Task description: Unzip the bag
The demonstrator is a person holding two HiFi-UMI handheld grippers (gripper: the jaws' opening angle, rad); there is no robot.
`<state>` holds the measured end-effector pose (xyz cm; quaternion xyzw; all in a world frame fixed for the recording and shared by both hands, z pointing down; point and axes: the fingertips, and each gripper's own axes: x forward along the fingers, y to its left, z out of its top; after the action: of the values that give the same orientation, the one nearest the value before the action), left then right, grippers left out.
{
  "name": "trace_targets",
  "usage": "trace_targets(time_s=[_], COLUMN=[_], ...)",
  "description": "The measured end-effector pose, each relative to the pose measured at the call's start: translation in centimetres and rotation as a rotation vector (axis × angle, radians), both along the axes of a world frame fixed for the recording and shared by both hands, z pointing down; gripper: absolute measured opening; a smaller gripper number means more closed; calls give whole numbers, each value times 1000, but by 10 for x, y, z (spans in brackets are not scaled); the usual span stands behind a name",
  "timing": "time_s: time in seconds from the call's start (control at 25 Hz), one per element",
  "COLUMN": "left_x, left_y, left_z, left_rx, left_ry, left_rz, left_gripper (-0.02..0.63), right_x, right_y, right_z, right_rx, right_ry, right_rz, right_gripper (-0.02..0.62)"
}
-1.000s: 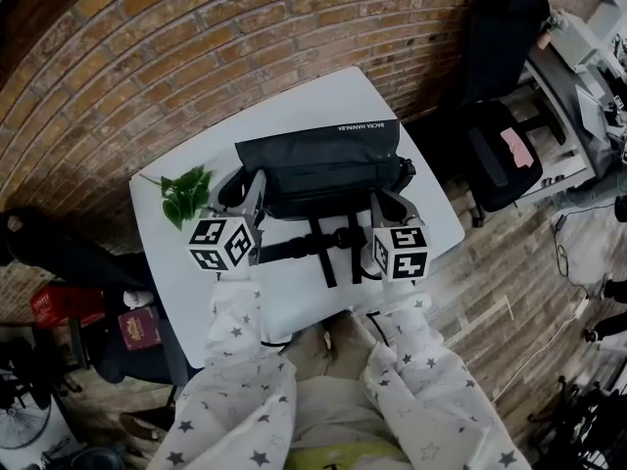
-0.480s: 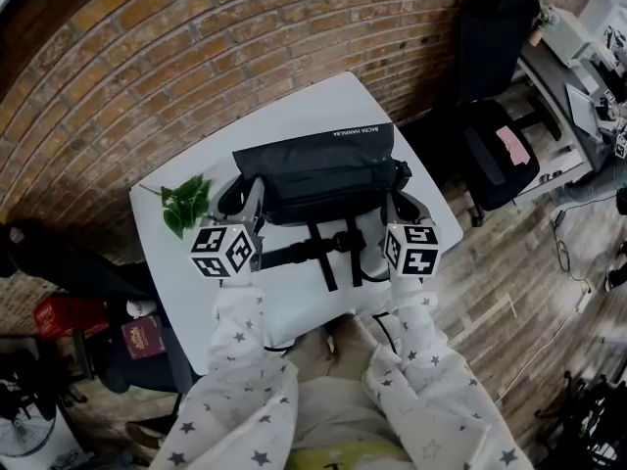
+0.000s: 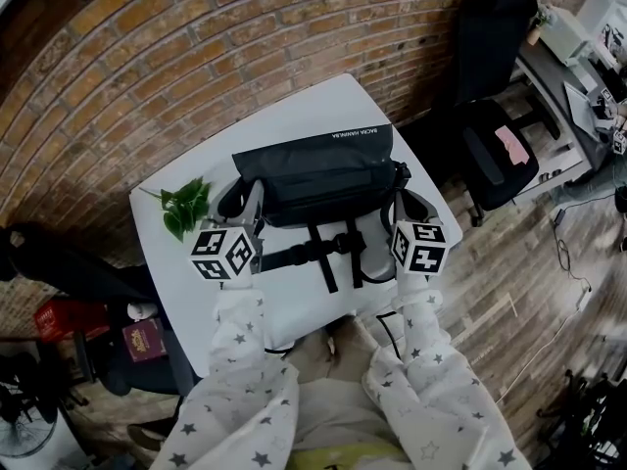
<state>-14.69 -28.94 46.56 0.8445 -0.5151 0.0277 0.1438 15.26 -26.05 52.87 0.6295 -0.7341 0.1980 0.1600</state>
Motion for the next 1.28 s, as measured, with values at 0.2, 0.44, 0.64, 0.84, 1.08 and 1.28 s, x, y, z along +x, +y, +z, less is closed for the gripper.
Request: trace_targets(time_s=[0.2,0.44,0.64,0.84,1.08,1.28], left_x=[1,-5,-15,-8,-5,-5], left_y=[1,11,24,41,54,66], left_z=[1,1,-7,-14,-25,-38], left_rx=[-16,-23,-5,10,24,37], left_ry=[43,11,-6,-28,-37,-42], left_rz=[10,13,-15,-5,-2,-7], left_gripper=[124,133,94,13,-2,-2], right_x=[0,0,-8,-19,-32,-39], right_y=[1,8,16,20,20,21], right_z=[3,-1,-16,-40,-73,-96], right_rx=[13,33,90,150,226,262], right_ry=[-17,-52,-90,-123,-184,-231], right_rz=[-27,-109,-174,-213,-260,-285], right_gripper=[32,133,124,25,9,9])
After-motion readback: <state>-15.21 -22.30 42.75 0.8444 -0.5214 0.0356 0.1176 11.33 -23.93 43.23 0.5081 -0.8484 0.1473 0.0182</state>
